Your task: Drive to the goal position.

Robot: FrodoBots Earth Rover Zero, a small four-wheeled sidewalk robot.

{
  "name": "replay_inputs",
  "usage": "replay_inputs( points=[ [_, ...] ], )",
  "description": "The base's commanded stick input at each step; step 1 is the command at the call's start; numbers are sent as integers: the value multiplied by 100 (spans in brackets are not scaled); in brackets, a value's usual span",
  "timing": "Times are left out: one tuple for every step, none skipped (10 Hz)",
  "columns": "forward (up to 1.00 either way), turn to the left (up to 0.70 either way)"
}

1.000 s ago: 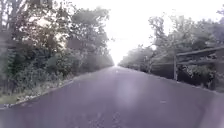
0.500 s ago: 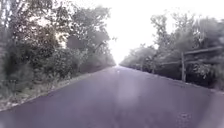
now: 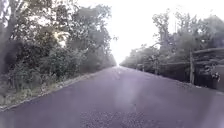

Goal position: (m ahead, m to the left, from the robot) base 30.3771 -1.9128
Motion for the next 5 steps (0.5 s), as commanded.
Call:
replay_inputs(
  points=[
    [100,-7],
    [100,0],
    [100,0],
    [100,0],
    [100,0]
  ],
)
